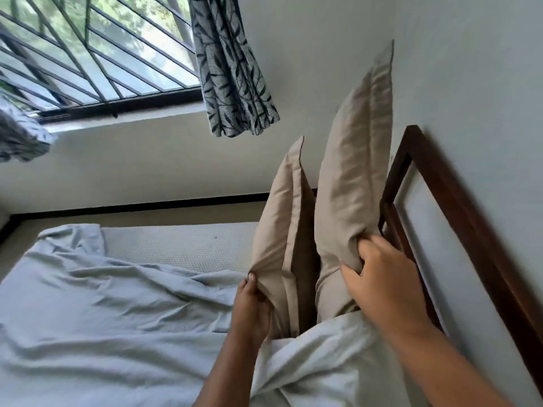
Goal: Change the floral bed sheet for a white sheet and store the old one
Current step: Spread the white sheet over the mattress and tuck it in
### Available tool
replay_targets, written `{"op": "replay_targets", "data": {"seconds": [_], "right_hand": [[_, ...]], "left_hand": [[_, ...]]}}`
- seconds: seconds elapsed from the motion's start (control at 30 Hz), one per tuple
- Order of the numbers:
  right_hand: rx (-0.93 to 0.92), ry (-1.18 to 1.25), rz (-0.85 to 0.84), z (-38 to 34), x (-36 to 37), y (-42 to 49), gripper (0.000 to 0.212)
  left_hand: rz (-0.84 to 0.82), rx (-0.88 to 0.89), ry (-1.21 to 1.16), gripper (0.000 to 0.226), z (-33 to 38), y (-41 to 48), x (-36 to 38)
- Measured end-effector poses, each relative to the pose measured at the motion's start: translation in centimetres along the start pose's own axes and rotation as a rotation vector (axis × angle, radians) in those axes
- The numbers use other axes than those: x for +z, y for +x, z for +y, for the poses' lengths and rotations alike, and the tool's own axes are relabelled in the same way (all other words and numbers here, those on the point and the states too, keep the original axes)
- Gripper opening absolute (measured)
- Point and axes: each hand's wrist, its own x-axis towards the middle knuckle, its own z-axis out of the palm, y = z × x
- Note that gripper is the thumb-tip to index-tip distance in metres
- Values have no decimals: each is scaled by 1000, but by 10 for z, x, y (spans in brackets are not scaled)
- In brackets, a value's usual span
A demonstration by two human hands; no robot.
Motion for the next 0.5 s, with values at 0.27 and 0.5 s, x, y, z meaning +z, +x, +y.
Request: {"op": "replay_targets", "data": {"seconds": [0.27, 0.5], "right_hand": [[-140, -34, -93, -63, 69, -21, 31], [-225, -48, -191, -124, 158, -40, 31]], "left_hand": [[134, 111, -482, 27, 79, 28, -140], [388, 61, -493, 31, 102, 89, -275]]}}
